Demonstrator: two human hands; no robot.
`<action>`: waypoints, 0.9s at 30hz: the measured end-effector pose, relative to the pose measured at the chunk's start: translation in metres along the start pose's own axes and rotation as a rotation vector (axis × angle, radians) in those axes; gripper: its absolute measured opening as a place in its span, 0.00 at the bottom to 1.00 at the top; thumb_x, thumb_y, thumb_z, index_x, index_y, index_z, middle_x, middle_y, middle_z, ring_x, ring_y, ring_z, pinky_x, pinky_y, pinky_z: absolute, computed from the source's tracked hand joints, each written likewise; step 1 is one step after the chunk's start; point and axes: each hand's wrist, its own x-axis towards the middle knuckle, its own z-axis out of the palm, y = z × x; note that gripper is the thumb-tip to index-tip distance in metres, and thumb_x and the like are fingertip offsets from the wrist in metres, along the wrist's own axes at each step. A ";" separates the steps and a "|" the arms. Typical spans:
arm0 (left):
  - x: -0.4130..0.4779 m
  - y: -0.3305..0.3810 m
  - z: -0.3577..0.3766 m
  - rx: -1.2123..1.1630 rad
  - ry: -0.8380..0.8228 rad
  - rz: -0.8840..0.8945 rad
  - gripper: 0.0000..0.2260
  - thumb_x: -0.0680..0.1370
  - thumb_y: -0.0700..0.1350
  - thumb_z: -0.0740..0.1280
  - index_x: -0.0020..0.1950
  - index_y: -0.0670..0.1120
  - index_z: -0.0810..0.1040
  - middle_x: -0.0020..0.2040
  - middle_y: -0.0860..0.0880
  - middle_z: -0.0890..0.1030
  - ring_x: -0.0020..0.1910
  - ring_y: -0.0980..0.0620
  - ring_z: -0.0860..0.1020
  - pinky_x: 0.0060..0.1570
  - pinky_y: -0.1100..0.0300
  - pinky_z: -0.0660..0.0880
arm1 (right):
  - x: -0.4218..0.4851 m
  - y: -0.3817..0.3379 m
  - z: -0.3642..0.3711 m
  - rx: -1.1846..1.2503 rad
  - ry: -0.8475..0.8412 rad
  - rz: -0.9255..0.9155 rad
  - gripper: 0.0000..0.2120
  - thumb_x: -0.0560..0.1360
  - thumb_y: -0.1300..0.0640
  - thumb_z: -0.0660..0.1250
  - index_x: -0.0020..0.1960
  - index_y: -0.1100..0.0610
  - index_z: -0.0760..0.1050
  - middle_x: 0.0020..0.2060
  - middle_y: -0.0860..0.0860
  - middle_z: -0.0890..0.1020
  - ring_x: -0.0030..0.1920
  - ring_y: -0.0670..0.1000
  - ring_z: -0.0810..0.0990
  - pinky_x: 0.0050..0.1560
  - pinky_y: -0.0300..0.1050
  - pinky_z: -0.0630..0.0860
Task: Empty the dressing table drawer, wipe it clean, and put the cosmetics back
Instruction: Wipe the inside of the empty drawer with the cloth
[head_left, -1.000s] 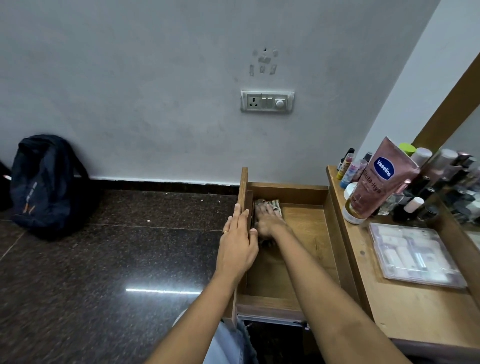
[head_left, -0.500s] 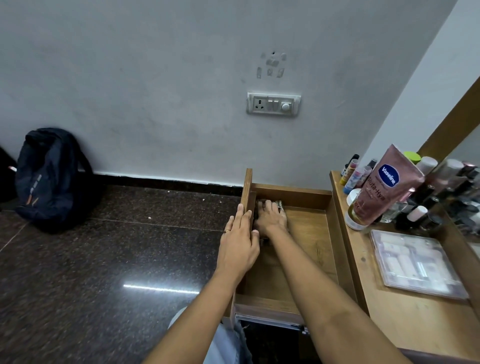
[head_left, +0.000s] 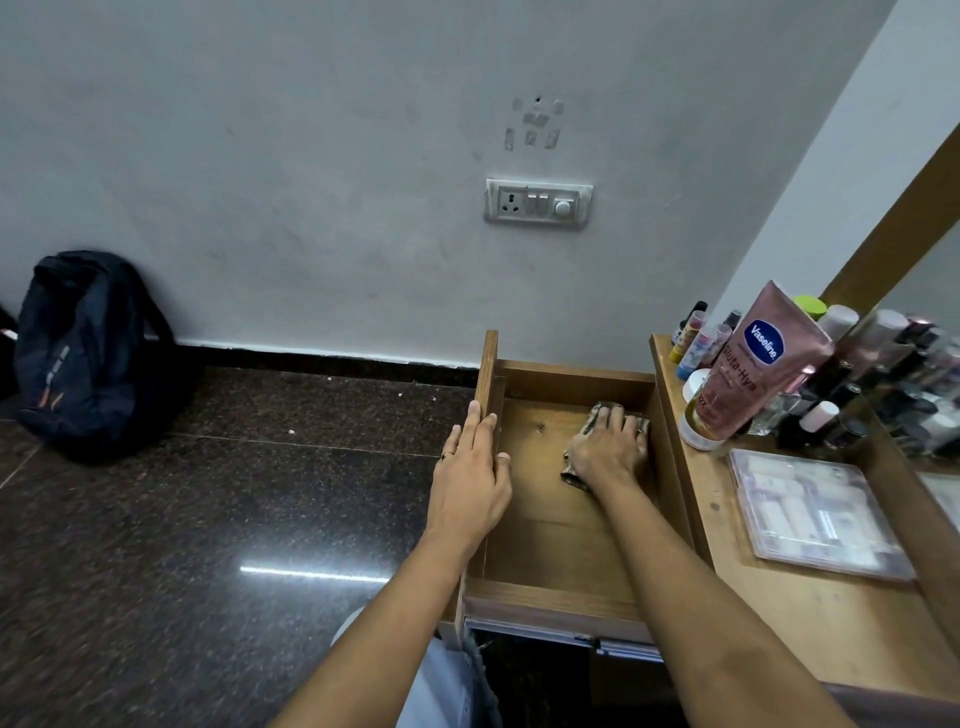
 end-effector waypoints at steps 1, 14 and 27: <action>0.000 0.000 0.000 -0.002 0.001 0.000 0.23 0.83 0.51 0.55 0.77 0.51 0.58 0.80 0.54 0.49 0.77 0.47 0.54 0.73 0.49 0.59 | 0.000 0.001 -0.001 0.006 -0.003 0.030 0.29 0.78 0.48 0.55 0.75 0.58 0.58 0.71 0.55 0.63 0.70 0.56 0.62 0.71 0.51 0.59; 0.001 0.001 0.000 -0.045 -0.011 0.000 0.23 0.82 0.50 0.55 0.77 0.49 0.58 0.80 0.53 0.47 0.77 0.46 0.55 0.72 0.48 0.59 | 0.001 -0.020 0.001 0.172 -0.037 0.003 0.28 0.77 0.46 0.59 0.74 0.55 0.60 0.71 0.55 0.61 0.71 0.60 0.57 0.70 0.54 0.60; 0.002 0.002 -0.002 0.009 -0.011 0.002 0.23 0.82 0.50 0.55 0.77 0.50 0.59 0.80 0.53 0.49 0.77 0.46 0.55 0.71 0.48 0.60 | -0.001 -0.054 0.003 0.001 -0.034 -0.181 0.29 0.79 0.45 0.54 0.75 0.58 0.57 0.68 0.56 0.62 0.69 0.58 0.60 0.69 0.51 0.61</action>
